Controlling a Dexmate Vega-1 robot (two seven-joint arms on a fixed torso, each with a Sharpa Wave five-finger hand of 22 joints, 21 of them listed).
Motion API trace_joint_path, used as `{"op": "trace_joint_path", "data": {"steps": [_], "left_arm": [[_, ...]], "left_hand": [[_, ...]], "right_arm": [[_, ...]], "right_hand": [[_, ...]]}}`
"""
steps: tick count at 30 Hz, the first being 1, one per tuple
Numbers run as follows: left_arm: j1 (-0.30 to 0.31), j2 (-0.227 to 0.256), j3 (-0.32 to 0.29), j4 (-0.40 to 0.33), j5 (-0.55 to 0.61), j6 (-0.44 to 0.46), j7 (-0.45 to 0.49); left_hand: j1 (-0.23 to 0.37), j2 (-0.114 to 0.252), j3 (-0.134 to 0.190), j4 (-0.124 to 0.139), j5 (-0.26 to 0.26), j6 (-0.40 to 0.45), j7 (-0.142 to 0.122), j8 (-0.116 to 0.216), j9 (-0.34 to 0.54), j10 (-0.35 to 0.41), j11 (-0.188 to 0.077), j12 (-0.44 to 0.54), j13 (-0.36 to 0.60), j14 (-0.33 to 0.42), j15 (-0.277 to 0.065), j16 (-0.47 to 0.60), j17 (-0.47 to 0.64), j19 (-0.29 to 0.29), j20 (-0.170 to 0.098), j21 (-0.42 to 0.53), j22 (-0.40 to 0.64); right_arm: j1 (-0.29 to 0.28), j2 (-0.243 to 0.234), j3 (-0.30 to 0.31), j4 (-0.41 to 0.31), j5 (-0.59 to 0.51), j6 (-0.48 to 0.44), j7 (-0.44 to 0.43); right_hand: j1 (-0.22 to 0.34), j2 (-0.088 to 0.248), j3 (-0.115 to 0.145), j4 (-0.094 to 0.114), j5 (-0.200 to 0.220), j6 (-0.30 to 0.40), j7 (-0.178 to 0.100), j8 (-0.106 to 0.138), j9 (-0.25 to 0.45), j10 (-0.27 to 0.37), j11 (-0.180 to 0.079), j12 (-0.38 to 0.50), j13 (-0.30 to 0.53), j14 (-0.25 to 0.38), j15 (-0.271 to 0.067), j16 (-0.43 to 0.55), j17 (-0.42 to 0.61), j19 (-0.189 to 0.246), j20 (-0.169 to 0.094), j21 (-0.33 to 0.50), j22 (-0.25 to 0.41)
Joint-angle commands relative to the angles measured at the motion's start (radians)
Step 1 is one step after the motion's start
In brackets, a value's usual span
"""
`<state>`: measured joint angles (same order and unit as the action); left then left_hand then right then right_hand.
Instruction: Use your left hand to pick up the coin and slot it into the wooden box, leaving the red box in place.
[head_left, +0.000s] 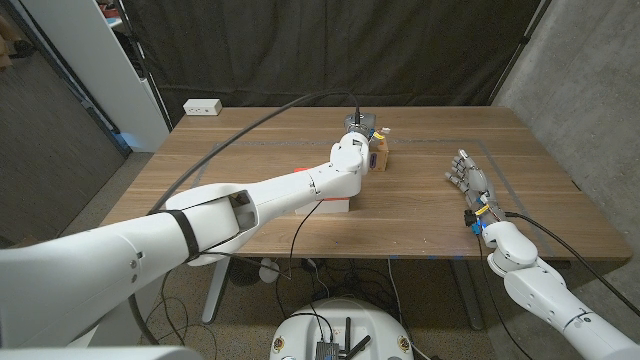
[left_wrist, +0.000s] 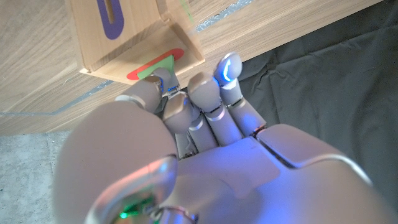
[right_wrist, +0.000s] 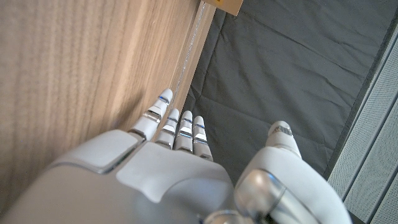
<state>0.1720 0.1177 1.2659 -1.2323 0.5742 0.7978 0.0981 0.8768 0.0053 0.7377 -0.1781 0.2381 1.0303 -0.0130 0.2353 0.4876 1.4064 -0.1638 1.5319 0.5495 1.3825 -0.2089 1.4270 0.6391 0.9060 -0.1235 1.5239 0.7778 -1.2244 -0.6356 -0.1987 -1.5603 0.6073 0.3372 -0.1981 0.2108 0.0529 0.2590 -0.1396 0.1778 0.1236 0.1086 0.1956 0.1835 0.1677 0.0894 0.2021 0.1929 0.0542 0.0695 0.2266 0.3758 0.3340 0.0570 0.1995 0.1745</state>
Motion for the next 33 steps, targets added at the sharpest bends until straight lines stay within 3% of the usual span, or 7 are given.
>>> {"op": "trace_joint_path", "data": {"steps": [1,6,14,33], "left_arm": [[-0.007,-0.001,0.004,0.013,-0.016,0.006,-0.026],[-0.015,0.000,0.007,0.017,-0.026,-0.002,-0.045],[-0.030,0.007,0.016,0.004,-0.035,-0.003,-0.088],[-0.032,0.041,-0.013,-0.065,-0.054,0.003,-0.103]], "left_hand": [[-0.011,-0.010,-0.008,0.002,0.004,0.040,0.062,-0.021,-0.009,0.001,-0.015,0.006,0.008,0.007,-0.001,-0.002,-0.004,0.015,-0.086,0.003,0.000],[-0.029,-0.018,-0.015,0.005,0.007,-0.011,0.067,-0.048,-0.028,0.002,-0.022,0.007,0.010,0.008,-0.002,0.004,0.002,0.012,-0.086,-0.004,-0.013],[-0.067,-0.037,-0.030,0.009,0.008,-0.074,0.072,-0.062,-0.066,0.001,-0.032,0.004,0.011,0.004,-0.002,0.000,0.000,0.018,-0.086,-0.008,-0.026],[-0.097,-0.045,-0.034,0.007,0.013,-0.103,0.072,-0.046,-0.143,0.003,-0.038,-0.006,-0.003,0.007,-0.002,-0.003,-0.008,0.027,-0.088,-0.010,-0.042]], "right_arm": [[0.008,0.000,-0.006,0.004,-0.001,-0.005,0.004],[0.009,0.001,-0.007,0.005,-0.002,-0.004,0.003],[0.011,-0.001,-0.007,0.004,-0.004,-0.003,0.003],[0.016,0.005,-0.009,0.006,-0.015,0.006,-0.009]], "right_hand": [[0.002,0.006,-0.001,-0.001,-0.003,0.011,0.002,0.003,0.003,0.009,0.003,-0.002,0.002,0.008,-0.001,0.004,0.002,0.007,0.001,0.001,0.002],[0.002,0.006,-0.001,-0.001,-0.003,0.011,0.001,0.003,0.003,0.009,0.004,-0.002,0.002,0.010,0.000,0.005,0.002,0.007,0.001,0.000,0.002],[0.002,0.006,-0.001,-0.001,-0.003,0.010,0.001,0.002,0.003,0.010,0.003,-0.002,0.002,0.009,0.000,0.004,0.002,0.007,0.001,0.000,0.002],[0.004,0.007,0.000,-0.002,-0.002,0.013,0.001,0.002,0.003,0.010,0.002,-0.002,0.002,0.009,-0.001,0.004,0.002,0.007,0.002,0.000,0.002]]}}
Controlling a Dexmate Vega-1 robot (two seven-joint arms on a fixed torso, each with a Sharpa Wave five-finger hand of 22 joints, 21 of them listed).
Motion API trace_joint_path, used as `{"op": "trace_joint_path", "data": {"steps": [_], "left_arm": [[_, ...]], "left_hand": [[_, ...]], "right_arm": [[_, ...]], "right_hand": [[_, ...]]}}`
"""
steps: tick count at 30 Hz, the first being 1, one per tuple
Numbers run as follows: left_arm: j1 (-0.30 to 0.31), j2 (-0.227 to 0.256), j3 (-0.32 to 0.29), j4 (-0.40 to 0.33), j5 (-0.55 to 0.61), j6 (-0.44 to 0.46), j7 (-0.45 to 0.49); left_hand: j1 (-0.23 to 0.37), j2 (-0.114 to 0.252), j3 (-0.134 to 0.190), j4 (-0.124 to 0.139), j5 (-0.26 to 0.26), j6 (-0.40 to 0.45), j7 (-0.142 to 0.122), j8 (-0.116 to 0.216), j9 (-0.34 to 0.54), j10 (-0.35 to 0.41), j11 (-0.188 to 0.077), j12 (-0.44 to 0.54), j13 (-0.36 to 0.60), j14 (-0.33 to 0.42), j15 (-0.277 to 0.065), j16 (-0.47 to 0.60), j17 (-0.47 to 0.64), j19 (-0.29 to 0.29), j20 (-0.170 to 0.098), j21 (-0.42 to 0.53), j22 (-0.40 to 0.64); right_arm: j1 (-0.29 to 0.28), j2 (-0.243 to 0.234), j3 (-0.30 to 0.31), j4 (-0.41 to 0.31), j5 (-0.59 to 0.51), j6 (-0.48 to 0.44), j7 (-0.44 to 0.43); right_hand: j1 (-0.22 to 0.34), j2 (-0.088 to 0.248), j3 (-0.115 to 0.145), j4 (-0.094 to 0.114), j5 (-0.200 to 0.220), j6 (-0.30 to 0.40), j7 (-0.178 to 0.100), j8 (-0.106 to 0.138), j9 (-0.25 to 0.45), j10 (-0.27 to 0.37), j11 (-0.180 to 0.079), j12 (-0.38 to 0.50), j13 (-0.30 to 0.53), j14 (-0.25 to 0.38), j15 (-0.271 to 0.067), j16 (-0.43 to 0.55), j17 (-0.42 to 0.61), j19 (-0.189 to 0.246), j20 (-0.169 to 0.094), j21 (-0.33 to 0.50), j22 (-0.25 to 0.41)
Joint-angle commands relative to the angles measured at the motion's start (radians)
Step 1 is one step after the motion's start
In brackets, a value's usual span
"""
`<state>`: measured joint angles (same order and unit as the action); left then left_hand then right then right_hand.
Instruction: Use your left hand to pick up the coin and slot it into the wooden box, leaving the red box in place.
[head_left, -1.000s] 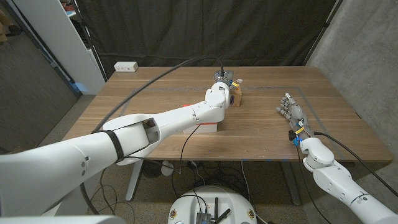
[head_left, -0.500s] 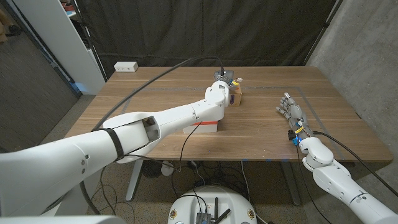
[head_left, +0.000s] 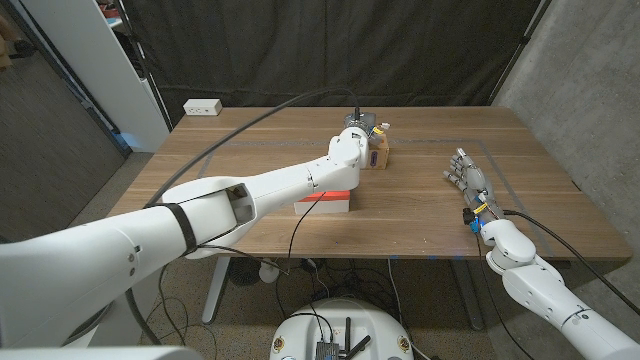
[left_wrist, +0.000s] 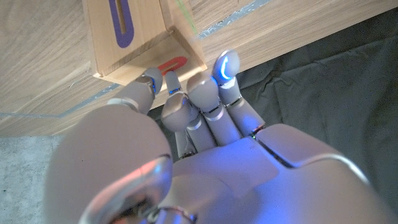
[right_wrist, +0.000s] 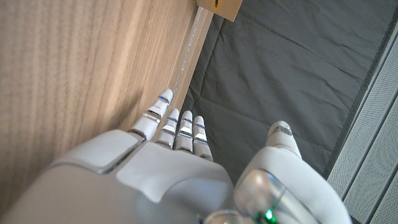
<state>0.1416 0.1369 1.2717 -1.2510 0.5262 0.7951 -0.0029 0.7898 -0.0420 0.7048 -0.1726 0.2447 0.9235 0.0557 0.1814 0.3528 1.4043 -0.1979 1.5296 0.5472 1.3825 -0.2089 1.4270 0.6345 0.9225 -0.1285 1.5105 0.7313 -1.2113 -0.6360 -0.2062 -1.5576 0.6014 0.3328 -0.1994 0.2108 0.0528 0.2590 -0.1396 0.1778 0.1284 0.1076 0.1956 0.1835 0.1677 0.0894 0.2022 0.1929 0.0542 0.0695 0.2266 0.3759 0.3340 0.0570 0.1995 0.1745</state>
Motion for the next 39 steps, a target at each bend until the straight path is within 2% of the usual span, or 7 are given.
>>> {"op": "trace_joint_path", "data": {"steps": [1,19,27,29,30,34,39], "left_arm": [[-0.002,0.023,-0.020,-0.050,-0.005,0.007,0.000],[-0.021,0.020,-0.033,-0.050,-0.004,0.010,0.013],[-0.009,0.044,-0.054,-0.099,0.002,0.019,0.039],[0.002,0.075,-0.072,-0.131,-0.007,-0.012,0.046],[0.007,0.083,-0.082,-0.140,-0.016,-0.020,0.043],[0.048,0.118,-0.131,-0.188,-0.032,-0.044,0.086],[0.093,0.166,-0.177,-0.277,-0.027,-0.034,0.124]], "left_hand": [[-0.011,0.003,-0.001,0.002,0.006,0.006,0.004,0.009,-0.010,0.005,-0.006,-0.005,-0.002,0.011,-0.002,0.001,0.001,0.010,-0.082,0.004,0.004],[-0.019,0.012,0.005,-0.001,0.008,0.012,0.000,0.013,-0.060,0.000,-0.008,-0.003,0.005,0.008,-0.002,0.006,0.001,0.011,-0.082,0.006,-0.003],[-0.022,0.013,0.006,-0.001,0.009,0.011,0.000,0.013,-0.077,-0.002,-0.008,-0.001,0.010,0.005,-0.003,0.006,-0.002,0.008,-0.083,0.007,-0.004],[-0.026,0.016,0.008,0.001,0.009,0.008,0.000,0.014,-0.082,-0.007,-0.006,-0.001,0.017,0.001,-0.003,0.007,0.002,0.002,-0.082,0.004,-0.006],[-0.029,0.017,0.008,0.002,0.009,0.007,-0.004,0.014,-0.084,-0.019,-0.001,-0.012,0.008,-0.016,-0.003,-0.009,-0.012,-0.002,-0.082,0.001,-0.011],[-0.010,0.032,-0.036,-0.003,-0.004,-0.002,-0.006,0.013,-0.095,-0.074,0.008,-0.197,-0.211,-0.080,-0.006,-0.156,-0.243,-0.057,-0.069,-0.072,-0.187],[-0.017,0.079,-0.036,0.007,0.002,-0.021,-0.013,0.018,-0.092,-0.152,0.026,-0.334,-0.343,-0.176,-0.012,-0.243,-0.336,-0.138,-0.034,-0.117,-0.286]], "right_arm": [[0.003,0.007,-0.001,0.003,-0.008,0.010,-0.009],[0.008,0.014,0.000,0.003,-0.017,0.018,-0.020],[0.007,0.015,0.001,-0.004,-0.022,0.019,-0.026],[0.006,0.014,0.000,-0.008,-0.026,0.020,-0.028],[0.006,0.015,0.000,-0.010,-0.026,0.019,-0.029],[0.003,0.011,-0.001,-0.018,-0.035,0.017,-0.034],[0.000,0.007,0.000,-0.035,-0.042,0.008,-0.043]], "right_hand": [[0.004,0.007,0.000,-0.002,-0.002,0.008,0.002,0.002,0.003,0.010,0.002,-0.002,0.002,0.009,-0.001,0.004,0.002,0.007,0.002,0.000,0.002],[0.004,0.007,0.000,-0.002,-0.002,0.014,0.003,0.004,0.003,0.015,0.003,-0.001,0.002,0.014,0.000,0.006,0.002,0.010,0.005,0.001,0.002],[0.004,0.007,0.000,-0.002,-0.002,0.014,0.002,0.003,0.003,0.015,0.001,-0.001,0.002,0.013,0.000,0.005,0.002,0.011,0.004,0.001,0.002],[0.004,0.007,0.000,-0.002,-0.002,0.014,0.002,0.003,0.003,0.017,0.001,0.000,0.002,0.013,0.001,0.005,0.002,0.010,0.004,0.001,0.002],[0.004,0.007,0.000,-0.002,-0.002,0.014,0.003,0.003,0.003,0.017,0.001,0.000,0.002,0.014,0.001,0.005,0.002,0.011,0.004,0.001,0.002],[0.004,0.007,0.000,-0.002,-0.002,0.014,0.002,0.003,0.003,0.016,0.002,-0.001,0.002,0.013,0.000,0.005,0.002,0.010,0.005,0.001,0.002],[0.004,0.007,0.000,-0.002,-0.002,0.015,0.002,0.003,0.003,0.016,0.002,-0.001,0.002,0.013,0.000,0.005,0.002,0.010,0.004,0.001,0.002]]}}
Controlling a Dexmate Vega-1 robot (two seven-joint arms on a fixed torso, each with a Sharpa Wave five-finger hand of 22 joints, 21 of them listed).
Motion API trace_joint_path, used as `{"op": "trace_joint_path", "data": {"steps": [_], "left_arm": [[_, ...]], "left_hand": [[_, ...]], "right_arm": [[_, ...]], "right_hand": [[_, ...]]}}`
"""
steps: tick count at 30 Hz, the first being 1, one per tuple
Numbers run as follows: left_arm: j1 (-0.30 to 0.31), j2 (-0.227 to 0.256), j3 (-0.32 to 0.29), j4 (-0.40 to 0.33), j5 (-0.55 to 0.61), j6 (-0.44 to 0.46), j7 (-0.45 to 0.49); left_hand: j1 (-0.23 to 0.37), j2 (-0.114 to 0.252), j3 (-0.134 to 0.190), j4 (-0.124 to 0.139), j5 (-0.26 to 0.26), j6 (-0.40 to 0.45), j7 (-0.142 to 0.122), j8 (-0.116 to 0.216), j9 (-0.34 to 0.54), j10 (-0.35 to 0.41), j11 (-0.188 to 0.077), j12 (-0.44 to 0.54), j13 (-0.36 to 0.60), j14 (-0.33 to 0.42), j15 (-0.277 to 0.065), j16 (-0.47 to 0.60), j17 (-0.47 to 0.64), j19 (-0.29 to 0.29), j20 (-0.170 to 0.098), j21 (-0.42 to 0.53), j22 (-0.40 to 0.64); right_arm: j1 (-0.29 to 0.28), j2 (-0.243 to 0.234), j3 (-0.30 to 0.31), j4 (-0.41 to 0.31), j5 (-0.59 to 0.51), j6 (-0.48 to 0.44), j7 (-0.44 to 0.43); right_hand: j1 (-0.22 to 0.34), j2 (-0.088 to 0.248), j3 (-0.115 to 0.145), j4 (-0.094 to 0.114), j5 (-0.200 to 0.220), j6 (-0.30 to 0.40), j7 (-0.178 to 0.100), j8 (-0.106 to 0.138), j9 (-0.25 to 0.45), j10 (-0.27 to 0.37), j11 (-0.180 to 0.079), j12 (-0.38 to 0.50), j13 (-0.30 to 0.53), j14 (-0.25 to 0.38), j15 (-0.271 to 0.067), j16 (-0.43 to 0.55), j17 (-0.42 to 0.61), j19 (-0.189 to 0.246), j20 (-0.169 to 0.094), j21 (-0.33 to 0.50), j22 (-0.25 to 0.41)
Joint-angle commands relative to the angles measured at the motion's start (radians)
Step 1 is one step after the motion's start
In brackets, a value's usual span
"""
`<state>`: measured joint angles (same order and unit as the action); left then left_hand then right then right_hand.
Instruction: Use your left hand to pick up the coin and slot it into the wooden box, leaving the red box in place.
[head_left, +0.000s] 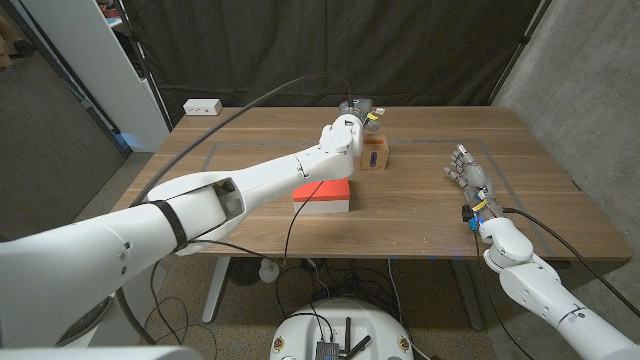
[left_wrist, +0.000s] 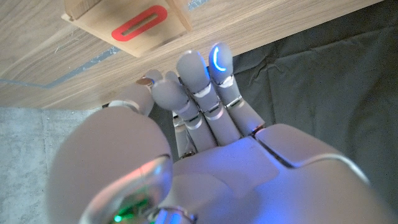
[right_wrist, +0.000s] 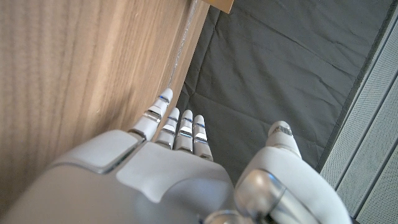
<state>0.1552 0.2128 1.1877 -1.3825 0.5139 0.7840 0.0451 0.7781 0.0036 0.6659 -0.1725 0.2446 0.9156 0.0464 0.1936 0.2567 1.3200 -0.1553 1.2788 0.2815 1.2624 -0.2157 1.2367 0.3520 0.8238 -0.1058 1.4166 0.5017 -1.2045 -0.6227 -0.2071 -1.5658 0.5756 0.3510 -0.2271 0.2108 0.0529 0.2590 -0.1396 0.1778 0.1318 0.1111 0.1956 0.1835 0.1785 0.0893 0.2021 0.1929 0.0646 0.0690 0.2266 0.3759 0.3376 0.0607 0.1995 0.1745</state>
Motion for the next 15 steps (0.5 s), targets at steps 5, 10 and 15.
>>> {"op": "trace_joint_path", "data": {"steps": [5,10,15], "left_arm": [[0.134,0.140,-0.150,-0.240,-0.018,-0.020,0.112],[0.196,0.178,-0.220,-0.300,-0.053,-0.058,0.151],[0.313,0.224,-0.322,-0.355,-0.123,-0.167,0.247]], "left_hand": [[-0.108,0.077,0.039,0.022,0.012,-0.059,-0.011,0.020,-0.002,-0.191,-0.016,-0.276,-0.108,-0.181,-0.001,-0.219,-0.149,-0.153,-0.003,-0.088,-0.170],[-0.245,0.083,0.099,0.021,0.009,-0.114,-0.016,0.026,-0.016,-0.403,0.015,-0.525,-0.099,-0.346,0.037,-0.457,-0.180,-0.309,0.050,-0.168,-0.302],[-0.318,0.085,0.132,0.009,0.001,-0.199,-0.019,0.011,-0.020,-0.614,0.082,-0.690,-0.091,-0.602,0.116,-0.645,-0.176,-0.456,0.105,-0.239,-0.327]], "right_arm": [[-0.012,-0.009,0.001,-0.043,-0.024,-0.018,-0.025],[-0.015,-0.010,0.000,-0.056,-0.030,-0.027,-0.033],[-0.011,-0.009,-0.006,-0.067,-0.043,-0.033,-0.040]], "right_hand": [[0.004,0.006,0.000,-0.002,-0.002,0.011,-0.001,0.003,0.003,0.006,0.002,-0.001,0.002,0.003,0.001,0.005,0.002,0.007,0.001,0.001,0.002],[0.004,0.006,0.000,-0.002,-0.002,0.011,-0.001,0.002,0.003,0.005,0.001,-0.001,0.002,0.004,0.001,0.005,0.002,0.007,0.001,0.001,0.002],[0.004,0.006,0.000,-0.002,-0.002,0.010,0.000,0.002,0.003,0.006,0.002,-0.001,0.002,0.005,-0.001,0.006,0.002,0.012,-0.004,0.002,0.002]]}}
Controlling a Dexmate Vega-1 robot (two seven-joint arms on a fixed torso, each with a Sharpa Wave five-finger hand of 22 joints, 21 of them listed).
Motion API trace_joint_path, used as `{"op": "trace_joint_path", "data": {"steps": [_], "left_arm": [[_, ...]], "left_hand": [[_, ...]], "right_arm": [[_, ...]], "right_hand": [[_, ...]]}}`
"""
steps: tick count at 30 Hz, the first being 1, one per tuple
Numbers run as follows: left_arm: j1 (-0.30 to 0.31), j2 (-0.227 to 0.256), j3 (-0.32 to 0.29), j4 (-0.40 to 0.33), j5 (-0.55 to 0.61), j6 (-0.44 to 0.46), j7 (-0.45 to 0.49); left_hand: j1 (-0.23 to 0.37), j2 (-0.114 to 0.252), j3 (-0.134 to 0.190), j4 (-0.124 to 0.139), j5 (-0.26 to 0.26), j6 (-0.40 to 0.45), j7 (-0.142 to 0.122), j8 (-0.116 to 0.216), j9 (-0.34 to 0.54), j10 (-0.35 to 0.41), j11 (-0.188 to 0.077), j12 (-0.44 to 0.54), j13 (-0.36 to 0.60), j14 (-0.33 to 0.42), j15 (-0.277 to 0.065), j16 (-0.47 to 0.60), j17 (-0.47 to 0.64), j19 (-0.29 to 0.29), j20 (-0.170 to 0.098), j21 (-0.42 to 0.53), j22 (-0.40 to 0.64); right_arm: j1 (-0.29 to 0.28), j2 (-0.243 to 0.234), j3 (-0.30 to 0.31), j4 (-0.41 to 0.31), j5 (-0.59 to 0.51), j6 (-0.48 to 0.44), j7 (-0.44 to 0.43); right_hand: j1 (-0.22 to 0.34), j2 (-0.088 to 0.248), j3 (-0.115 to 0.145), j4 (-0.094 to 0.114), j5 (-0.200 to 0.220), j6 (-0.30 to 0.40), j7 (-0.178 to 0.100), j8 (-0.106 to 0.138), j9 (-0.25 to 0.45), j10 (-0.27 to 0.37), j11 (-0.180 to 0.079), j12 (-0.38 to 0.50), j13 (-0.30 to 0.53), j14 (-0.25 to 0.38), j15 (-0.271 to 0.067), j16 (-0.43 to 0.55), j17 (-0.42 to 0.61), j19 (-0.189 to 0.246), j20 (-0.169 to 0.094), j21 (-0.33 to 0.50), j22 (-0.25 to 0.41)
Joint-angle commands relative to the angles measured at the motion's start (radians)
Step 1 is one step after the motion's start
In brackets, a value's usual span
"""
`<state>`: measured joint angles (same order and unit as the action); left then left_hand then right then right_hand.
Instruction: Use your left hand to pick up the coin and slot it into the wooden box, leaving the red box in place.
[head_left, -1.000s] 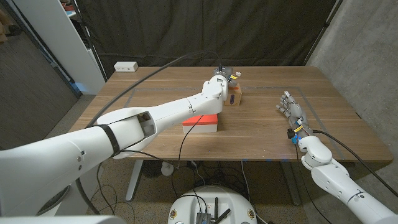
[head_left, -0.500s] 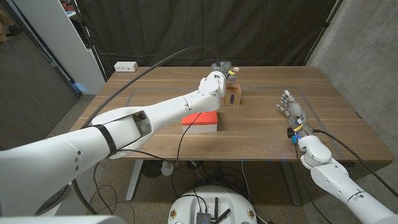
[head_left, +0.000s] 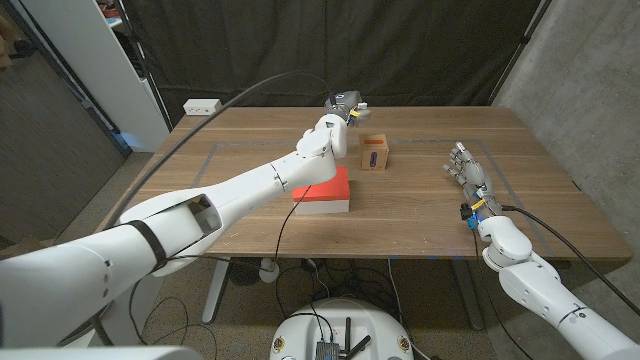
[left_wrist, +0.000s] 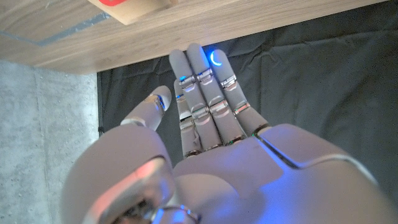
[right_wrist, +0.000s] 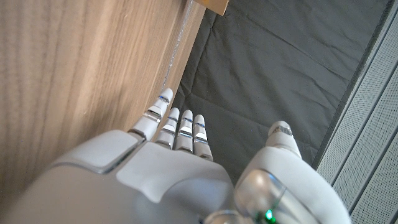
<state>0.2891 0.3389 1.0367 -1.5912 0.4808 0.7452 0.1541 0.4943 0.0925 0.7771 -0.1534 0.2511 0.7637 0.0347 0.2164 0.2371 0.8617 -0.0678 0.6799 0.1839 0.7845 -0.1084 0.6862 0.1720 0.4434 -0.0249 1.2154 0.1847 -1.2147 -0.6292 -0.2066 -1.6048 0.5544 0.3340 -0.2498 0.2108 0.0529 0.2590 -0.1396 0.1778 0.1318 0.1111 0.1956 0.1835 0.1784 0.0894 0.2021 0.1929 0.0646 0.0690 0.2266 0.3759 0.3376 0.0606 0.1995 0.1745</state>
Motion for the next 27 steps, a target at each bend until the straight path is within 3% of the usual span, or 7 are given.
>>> {"op": "trace_joint_path", "data": {"steps": [1,5,13,20,27], "left_arm": [[0.194,0.109,-0.186,-0.156,-0.104,-0.148,0.140],[0.253,0.149,-0.247,-0.187,-0.167,-0.235,0.150],[0.348,0.216,-0.341,-0.228,-0.256,-0.391,0.165],[0.445,0.268,-0.434,-0.228,-0.355,-0.559,0.177],[0.544,0.303,-0.527,-0.211,-0.500,-0.710,0.150]], "left_hand": [[-0.039,-0.008,0.024,-0.014,-0.006,-0.063,-0.006,-0.015,-0.001,-0.189,0.001,-0.113,0.007,-0.154,0.018,-0.115,0.005,-0.090,0.035,-0.047,-0.011],[-0.054,-0.025,0.027,-0.021,-0.009,-0.097,-0.001,-0.020,-0.005,-0.259,0.014,-0.163,0.008,-0.203,0.024,-0.156,0.005,-0.153,0.045,-0.084,-0.016],[-0.070,-0.073,0.006,-0.028,-0.022,-0.168,0.014,-0.031,-0.016,-0.350,0.047,-0.236,0.007,-0.309,0.040,-0.225,0.006,-0.256,0.018,-0.161,-0.021],[-0.082,-0.103,-0.043,-0.021,-0.038,-0.265,0.022,-0.038,-0.031,-0.447,0.062,-0.309,0.007,-0.409,0.052,-0.279,0.010,-0.340,0.007,-0.239,-0.022],[-0.138,-0.129,-0.114,-0.005,-0.055,-0.376,0.014,-0.042,-0.044,-0.558,0.087,-0.389,0.007,-0.516,0.073,-0.347,0.010,-0.400,-0.005,-0.325,-0.021]], "right_arm": [[0.000,-0.001,-0.007,-0.029,-0.024,-0.015,-0.018],[0.007,0.003,-0.014,-0.033,-0.037,-0.014,-0.023],[0.020,0.013,-0.026,-0.040,-0.061,-0.008,-0.032],[0.031,0.020,-0.039,-0.040,-0.086,0.012,-0.028],[0.043,0.019,-0.057,-0.053,-0.112,0.000,-0.027]], "right_hand": [[0.004,0.006,0.000,-0.002,-0.002,0.011,0.000,0.002,0.003,0.006,0.002,-0.001,0.002,0.006,-0.001,0.006,0.002,0.012,-0.005,0.002,0.002],[0.004,0.006,0.000,-0.002,-0.002,0.010,0.000,0.002,0.003,0.006,0.002,-0.001,0.002,0.006,-0.003,0.006,0.002,0.013,-0.007,0.003,0.002],[0.004,0.006,-0.001,-0.002,-0.003,0.011,0.000,0.002,0.003,0.010,0.002,0.000,0.002,0.009,-0.006,0.007,0.002,0.015,-0.007,0.003,0.002],[0.004,0.005,-0.001,-0.002,-0.003,0.010,0.000,0.002,0.003,0.013,0.000,0.001,0.002,0.013,-0.007,0.009,0.002,0.020,-0.009,0.004,0.002],[0.004,0.004,-0.001,-0.003,-0.003,0.011,0.001,0.002,0.003,0.021,-0.001,0.003,0.002,0.019,-0.011,0.011,0.002,0.028,-0.010,0.007,0.002]]}}
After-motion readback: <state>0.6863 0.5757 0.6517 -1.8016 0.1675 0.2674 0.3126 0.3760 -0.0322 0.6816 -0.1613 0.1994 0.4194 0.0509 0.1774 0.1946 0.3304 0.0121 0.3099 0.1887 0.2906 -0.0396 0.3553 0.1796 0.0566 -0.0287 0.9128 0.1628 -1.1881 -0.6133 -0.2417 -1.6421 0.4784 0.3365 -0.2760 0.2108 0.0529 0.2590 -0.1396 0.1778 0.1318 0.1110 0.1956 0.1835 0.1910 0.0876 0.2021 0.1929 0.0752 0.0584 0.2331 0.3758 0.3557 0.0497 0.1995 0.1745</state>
